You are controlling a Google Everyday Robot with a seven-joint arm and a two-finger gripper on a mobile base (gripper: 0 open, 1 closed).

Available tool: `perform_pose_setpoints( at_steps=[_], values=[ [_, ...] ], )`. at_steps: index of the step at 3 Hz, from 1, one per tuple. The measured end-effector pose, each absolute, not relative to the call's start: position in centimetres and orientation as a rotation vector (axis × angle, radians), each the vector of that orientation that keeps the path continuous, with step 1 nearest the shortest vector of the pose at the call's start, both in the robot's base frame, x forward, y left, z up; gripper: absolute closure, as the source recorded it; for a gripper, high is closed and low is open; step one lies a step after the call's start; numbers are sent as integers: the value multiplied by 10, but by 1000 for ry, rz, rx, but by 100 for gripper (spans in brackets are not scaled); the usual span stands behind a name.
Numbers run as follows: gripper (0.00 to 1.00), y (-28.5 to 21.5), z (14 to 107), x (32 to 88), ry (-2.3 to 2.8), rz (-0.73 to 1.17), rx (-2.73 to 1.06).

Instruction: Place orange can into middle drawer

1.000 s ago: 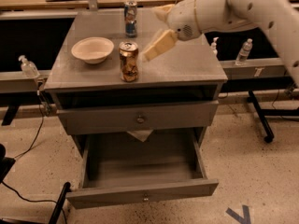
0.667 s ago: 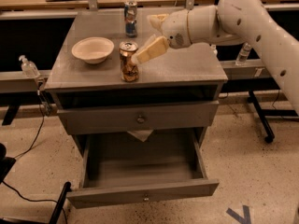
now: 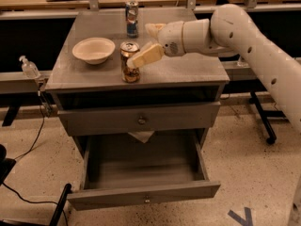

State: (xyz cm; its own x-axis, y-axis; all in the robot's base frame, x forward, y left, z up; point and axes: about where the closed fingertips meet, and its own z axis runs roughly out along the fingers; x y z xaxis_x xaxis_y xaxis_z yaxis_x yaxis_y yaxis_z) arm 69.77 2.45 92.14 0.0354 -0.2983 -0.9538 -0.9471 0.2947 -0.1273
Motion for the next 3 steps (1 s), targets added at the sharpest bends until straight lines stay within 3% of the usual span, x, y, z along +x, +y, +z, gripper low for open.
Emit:
perform_pose_setpoints(
  at_steps=[1,3],
  values=[
    [10,35,912,700,1487,815,-1194],
    [55,84,914,662,1392,989,-1327]
  ],
)
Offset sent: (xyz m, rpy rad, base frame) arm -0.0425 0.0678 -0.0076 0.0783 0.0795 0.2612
